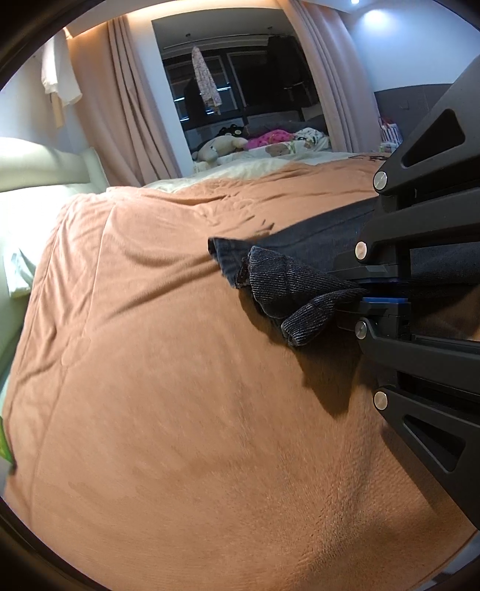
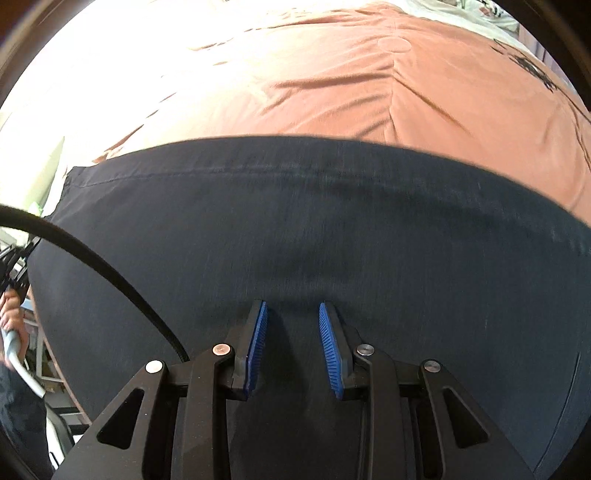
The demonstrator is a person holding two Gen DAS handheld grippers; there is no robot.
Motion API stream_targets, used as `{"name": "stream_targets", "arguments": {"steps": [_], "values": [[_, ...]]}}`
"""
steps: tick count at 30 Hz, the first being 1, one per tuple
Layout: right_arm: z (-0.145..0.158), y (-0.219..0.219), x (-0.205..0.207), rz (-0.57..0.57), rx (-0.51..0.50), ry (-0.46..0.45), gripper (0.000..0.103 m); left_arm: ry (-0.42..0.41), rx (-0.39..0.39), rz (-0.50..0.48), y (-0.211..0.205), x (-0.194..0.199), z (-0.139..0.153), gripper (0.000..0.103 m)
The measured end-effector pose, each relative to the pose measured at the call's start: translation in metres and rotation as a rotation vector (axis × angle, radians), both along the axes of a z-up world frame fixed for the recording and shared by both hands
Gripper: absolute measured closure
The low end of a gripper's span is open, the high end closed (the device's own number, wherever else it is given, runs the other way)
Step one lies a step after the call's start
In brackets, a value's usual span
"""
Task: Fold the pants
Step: 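Grasp and lift the cuff with the left tool while the right tool holds the pants flat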
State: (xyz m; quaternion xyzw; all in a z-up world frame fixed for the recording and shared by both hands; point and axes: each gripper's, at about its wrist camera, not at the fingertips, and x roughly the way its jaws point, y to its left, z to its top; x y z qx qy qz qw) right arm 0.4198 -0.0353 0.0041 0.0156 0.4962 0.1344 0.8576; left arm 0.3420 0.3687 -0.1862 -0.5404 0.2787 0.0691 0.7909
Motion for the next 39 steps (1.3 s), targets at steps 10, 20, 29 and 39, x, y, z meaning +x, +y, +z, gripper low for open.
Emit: {"name": "stream_targets", "arguments": {"steps": [10,20,29,39], "values": [[-0.021,0.031,0.049,-0.008,-0.069,-0.038,0.076,0.015,0.003,0.004,-0.001,0.001,-0.001,0.099],[-0.038,0.038,0.036,0.002,-0.025,-0.013,0.076,-0.038,0.094,-0.053,-0.018,0.008,0.073,0.099],[-0.065,0.058,-0.02,0.049,0.035,0.009,0.076,-0.112,0.172,-0.106,-0.057,0.016,0.151,0.099],[-0.066,0.054,-0.067,0.053,0.105,-0.053,0.076,-0.198,0.256,-0.184,-0.124,0.023,0.229,0.099]]}}
